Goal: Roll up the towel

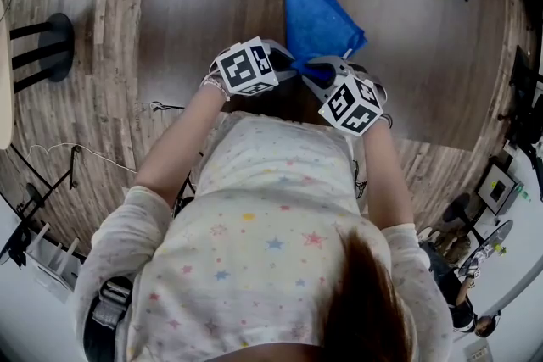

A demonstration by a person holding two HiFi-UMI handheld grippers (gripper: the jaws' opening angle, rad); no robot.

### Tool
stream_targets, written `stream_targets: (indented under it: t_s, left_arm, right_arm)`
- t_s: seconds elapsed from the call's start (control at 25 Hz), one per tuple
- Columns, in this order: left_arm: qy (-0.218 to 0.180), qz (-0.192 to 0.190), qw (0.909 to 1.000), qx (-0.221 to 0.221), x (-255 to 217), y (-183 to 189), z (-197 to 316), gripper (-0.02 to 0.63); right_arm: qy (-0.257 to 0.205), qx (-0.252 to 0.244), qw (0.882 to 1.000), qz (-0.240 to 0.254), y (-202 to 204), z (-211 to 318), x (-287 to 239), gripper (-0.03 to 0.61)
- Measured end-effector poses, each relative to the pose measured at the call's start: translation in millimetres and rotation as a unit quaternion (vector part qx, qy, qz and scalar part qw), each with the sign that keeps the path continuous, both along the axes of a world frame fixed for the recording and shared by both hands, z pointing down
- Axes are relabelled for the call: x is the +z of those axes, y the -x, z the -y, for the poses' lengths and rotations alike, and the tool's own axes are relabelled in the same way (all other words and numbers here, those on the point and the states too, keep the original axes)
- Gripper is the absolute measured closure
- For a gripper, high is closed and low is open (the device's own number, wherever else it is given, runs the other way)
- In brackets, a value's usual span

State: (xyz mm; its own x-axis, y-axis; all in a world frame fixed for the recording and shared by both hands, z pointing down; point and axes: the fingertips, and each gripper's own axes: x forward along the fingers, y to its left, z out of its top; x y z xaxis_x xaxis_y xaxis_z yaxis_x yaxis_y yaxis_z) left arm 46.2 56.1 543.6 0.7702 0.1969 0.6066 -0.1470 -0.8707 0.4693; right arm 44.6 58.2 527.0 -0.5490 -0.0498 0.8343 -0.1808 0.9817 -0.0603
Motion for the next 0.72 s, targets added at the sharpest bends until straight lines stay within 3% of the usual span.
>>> stream_targets:
  t_s: [0.36, 0.72]
  left_arm:
    - [-0.115, -0.018, 0.9931, -0.007, -16, 3, 12, 0.508]
    - [-0.168, -0.032, 0.9854, 0.002, -28, -1, 14, 0.502]
  right_arm:
    - [0.018, 0.058, 0.998, -0.002, -2, 20, 4, 0.523]
    - [0.013, 0.065, 0.998, -0.001, -3, 35, 5, 0.529]
